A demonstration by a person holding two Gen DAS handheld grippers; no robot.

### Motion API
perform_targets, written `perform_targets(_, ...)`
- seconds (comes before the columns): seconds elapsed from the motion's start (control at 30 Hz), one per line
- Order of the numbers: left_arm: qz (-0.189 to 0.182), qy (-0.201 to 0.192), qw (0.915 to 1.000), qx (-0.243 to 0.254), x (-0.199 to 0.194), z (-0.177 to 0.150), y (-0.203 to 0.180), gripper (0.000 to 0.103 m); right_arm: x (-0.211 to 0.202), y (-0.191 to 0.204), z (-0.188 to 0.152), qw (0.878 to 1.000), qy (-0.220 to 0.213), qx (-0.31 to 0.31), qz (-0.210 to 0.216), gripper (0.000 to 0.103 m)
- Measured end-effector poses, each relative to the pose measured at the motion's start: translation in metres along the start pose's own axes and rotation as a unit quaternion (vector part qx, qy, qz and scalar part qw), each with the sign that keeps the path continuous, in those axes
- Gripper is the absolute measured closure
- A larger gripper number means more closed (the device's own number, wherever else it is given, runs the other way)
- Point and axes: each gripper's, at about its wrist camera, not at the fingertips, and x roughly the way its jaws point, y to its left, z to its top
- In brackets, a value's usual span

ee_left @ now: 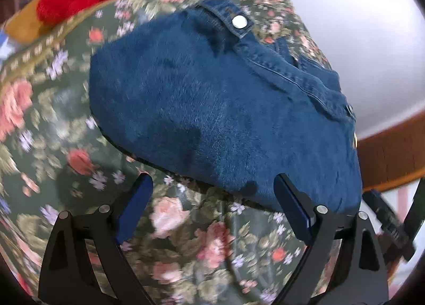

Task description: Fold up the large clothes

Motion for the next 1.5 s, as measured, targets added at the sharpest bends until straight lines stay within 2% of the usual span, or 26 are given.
perform_targets(0.17, -0.054, 0.022, 0.9944, -0.088, 0.020, 0.007, 0.012, 0.010, 0.045, 0.010, -0.003, 0.999, 0.042, -0.017, 0.001, 0.000)
perform_targets(0.3, -0.077, 0.030, 0.9866, -0.141, 0.038, 0.012, 0.024, 0.010, 0.051, 0.017, -0.011, 0.998, 0.024, -0.053, -0.012, 0.000)
perform_targets(0.4, -0.080, 0.020, 0.9830, -0.164, 0.051, 0.017, 0.030, 0.011, 0.053, 0.012, -0.010, 0.998, 0.030, -0.049, 0.004, 0.000)
perform_targets(0.5, -0.078, -0.018, 0.9810, -0.177, 0.053, 0.024, 0.025, 0.015, 0.055, 0.012, -0.011, 0.998, 0.030, -0.053, 0.011, 0.000)
perform_targets(0.6, -0.032, -0.070, 0.9830, -0.166, 0.054, 0.032, 0.014, 0.025, 0.055, 0.011, -0.013, 0.998, 0.025, -0.056, 0.013, 0.000)
perform_targets(0.7, 0.017, -0.113, 0.9792, -0.168, 0.056, 0.039, 0.010, 0.037, 0.054, 0.012, -0.015, 0.998, 0.025, -0.059, 0.016, 0.000)
perform_targets(0.73, 0.026, -0.122, 0.9782, -0.166, 0.055, 0.041, 0.009, 0.041, 0.052, 0.013, -0.016, 0.998, 0.026, -0.061, 0.019, 0.000)
perform_targets(0.8, 0.046, -0.135, 0.9782, -0.151, 0.051, 0.047, 0.003, 0.054, 0.052, 0.015, -0.015, 0.997, 0.033, -0.065, 0.026, 0.000)
perform_targets(0.9, 0.051, -0.160, 0.9783, -0.121, 0.036, 0.052, -0.012, 0.065, 0.049, 0.022, -0.013, 0.995, 0.050, -0.081, 0.022, 0.000)
perform_targets(1.0, 0.025, -0.173, 0.9791, -0.103, 0.010, 0.054, -0.018, 0.068, 0.038, 0.024, -0.008, 0.995, 0.060, -0.073, 0.022, 0.000)
perform_targets(1.07, 0.013, -0.192, 0.9783, -0.077, -0.014, 0.054, -0.025, 0.069, 0.026, 0.024, -0.002, 0.997, 0.049, -0.058, 0.031, 0.000)
perform_targets(1.17, 0.025, -0.225, 0.9737, -0.026, -0.046, 0.048, -0.037, 0.069, 0.007, 0.037, 0.008, 0.997, 0.021, -0.050, 0.046, 0.000)
perform_targets(1.3, 0.051, -0.245, 0.9679, 0.019, -0.073, 0.039, -0.044, 0.069, 0.003, 0.075, 0.015, 0.996, -0.008, -0.062, 0.058, 0.000)
perform_targets(1.4, 0.078, -0.249, 0.9645, 0.043, -0.081, 0.030, -0.044, 0.070, 0.031, 0.109, 0.008, 0.993, 0.028, -0.081, 0.076, 0.000)
perform_targets(1.47, 0.092, -0.248, 0.9629, 0.055, -0.081, 0.024, -0.044, 0.070, 0.061, 0.134, -0.008, 0.988, 0.079, -0.102, 0.085, 0.000)
perform_targets(1.5, 0.095, -0.245, 0.9631, 0.060, -0.080, 0.023, -0.045, 0.070, 0.068, 0.142, -0.014, 0.987, 0.079, -0.113, 0.078, 0.000)
